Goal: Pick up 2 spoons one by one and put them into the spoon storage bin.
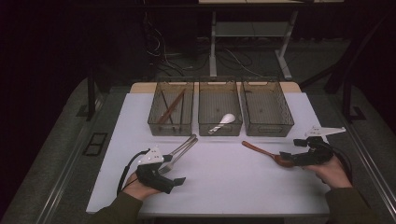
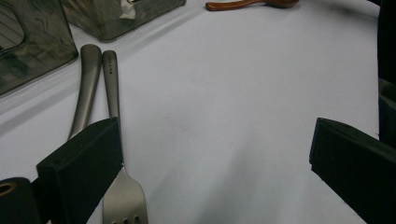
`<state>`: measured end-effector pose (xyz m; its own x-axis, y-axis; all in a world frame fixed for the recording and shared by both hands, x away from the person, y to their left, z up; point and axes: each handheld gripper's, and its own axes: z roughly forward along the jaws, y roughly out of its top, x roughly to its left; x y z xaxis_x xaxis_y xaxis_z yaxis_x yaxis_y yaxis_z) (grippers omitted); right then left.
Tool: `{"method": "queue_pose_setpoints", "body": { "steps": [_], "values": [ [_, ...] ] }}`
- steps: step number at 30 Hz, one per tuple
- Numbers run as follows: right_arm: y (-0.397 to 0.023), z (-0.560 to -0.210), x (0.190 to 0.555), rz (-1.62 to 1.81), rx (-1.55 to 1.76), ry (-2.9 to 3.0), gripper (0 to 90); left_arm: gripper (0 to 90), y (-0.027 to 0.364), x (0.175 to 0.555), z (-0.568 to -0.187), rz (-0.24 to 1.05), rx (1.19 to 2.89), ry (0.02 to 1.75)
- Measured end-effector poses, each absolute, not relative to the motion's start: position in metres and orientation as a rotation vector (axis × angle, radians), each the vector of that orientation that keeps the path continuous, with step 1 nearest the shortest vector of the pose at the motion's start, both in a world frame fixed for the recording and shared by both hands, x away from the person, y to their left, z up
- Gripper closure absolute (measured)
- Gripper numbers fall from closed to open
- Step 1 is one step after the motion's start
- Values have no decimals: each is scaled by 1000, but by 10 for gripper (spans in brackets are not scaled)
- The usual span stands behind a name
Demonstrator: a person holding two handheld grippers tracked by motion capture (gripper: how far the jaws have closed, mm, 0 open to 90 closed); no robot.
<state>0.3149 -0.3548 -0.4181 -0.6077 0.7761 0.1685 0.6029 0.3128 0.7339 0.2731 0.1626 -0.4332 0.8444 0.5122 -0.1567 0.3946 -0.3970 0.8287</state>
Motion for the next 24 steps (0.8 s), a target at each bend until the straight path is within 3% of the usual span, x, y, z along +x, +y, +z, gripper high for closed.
{"method": "queue_pose_setpoints", "body": {
  "steps": [5, 10, 18, 24],
  "values": [
    [-356, -420, 312, 1160, 1257, 2352, 147, 20, 163, 273, -432, 154, 2035, 657],
    [-360, -426, 311, 1143, 1278, 2357, 268, 16, 164, 273, -432, 161, 2033, 653],
    [-362, -432, 310, 1120, 1292, 2399, 389, 11, 164, 273, -432, 155, 2034, 658],
    [-360, -439, 309, 1080, 1295, 2448, 446, 11, 164, 273, -433, 147, 2036, 660]
  ]
}}
